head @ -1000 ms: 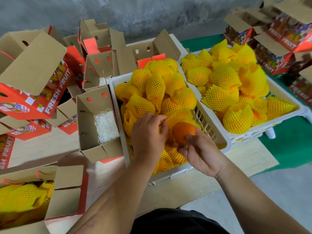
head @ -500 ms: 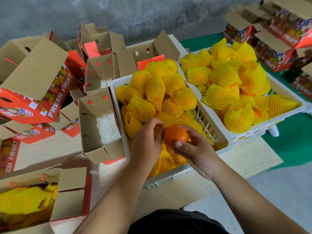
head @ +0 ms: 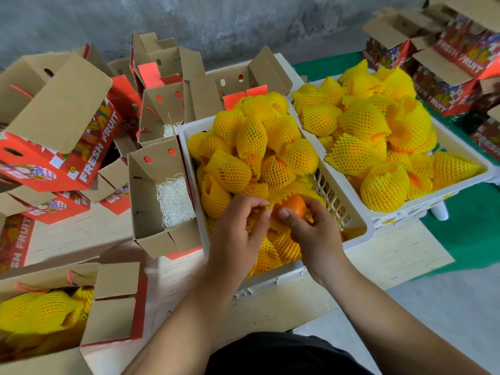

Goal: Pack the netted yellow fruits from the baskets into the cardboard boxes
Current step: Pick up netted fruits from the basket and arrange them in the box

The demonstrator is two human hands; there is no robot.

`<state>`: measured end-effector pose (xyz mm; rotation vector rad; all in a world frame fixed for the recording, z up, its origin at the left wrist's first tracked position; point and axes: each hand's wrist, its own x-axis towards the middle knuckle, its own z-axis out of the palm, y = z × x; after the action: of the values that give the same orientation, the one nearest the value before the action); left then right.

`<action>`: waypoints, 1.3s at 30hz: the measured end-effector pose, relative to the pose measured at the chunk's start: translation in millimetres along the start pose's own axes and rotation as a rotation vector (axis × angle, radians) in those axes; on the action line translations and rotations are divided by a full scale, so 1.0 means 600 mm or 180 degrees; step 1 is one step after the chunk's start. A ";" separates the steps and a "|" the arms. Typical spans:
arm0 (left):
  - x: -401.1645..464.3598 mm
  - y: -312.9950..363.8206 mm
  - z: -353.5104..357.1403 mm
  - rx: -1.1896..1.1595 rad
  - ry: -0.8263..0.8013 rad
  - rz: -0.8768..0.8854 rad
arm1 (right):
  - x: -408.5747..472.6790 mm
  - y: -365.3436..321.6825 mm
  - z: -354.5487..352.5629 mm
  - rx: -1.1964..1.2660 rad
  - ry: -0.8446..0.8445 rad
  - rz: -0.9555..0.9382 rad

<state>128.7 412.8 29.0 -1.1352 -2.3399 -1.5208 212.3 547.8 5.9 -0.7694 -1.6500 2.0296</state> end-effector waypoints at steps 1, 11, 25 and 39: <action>-0.005 0.001 0.002 -0.0035 0.0007 0.0033 | 0.000 0.003 0.006 -0.0143 0.0108 -0.0108; -0.009 -0.008 -0.005 -0.0557 0.0045 -0.0415 | -0.002 0.006 0.023 -0.0865 0.0033 -0.0299; -0.021 -0.017 0.011 -0.0927 -0.0071 -0.0915 | 0.001 0.021 0.002 -0.0465 -0.0340 -0.0225; -0.031 -0.023 -0.003 -0.0410 -0.0201 -0.0105 | -0.004 0.020 0.024 -0.1177 -0.0041 -0.0450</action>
<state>132.5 399.0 11.0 -1.1957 -2.3414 -1.6933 205.1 532.7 -3.0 -0.7339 -2.0563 1.6580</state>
